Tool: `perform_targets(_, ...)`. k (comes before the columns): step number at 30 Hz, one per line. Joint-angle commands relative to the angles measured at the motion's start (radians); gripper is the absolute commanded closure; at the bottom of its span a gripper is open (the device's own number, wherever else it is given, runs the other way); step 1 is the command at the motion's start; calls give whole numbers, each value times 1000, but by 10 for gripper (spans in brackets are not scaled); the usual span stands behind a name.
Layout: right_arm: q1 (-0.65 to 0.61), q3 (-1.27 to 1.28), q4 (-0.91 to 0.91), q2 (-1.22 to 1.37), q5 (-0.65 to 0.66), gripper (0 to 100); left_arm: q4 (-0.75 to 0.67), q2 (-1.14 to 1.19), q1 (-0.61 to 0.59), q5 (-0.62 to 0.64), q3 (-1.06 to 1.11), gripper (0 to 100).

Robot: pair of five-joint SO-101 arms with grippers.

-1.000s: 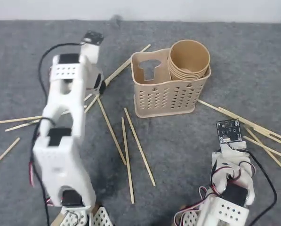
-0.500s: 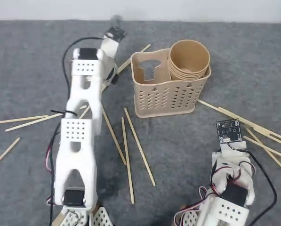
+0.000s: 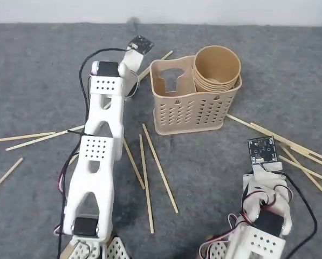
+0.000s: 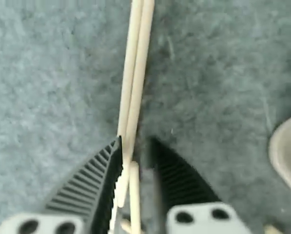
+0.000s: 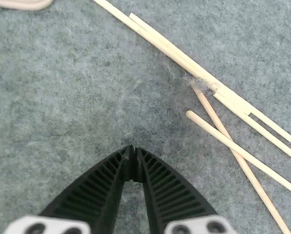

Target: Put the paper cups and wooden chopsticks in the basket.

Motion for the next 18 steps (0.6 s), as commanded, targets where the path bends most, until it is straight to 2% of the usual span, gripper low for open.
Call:
perform_targets(1, -4, 20, -2, 4, 9, 990, 8, -15, -25, -9, -41, 987)
perform_targets(7, -4, 20, -2, 4, 9, 990, 97, -18, -41, -8, -94, 987)
perform_targets(15, -2, 20, -1, 4, 9, 990, 57, -91, -37, -2, -84, 987)
perform_targets(18, -2, 20, -1, 4, 9, 990, 17, -63, -28, -2, -82, 953)
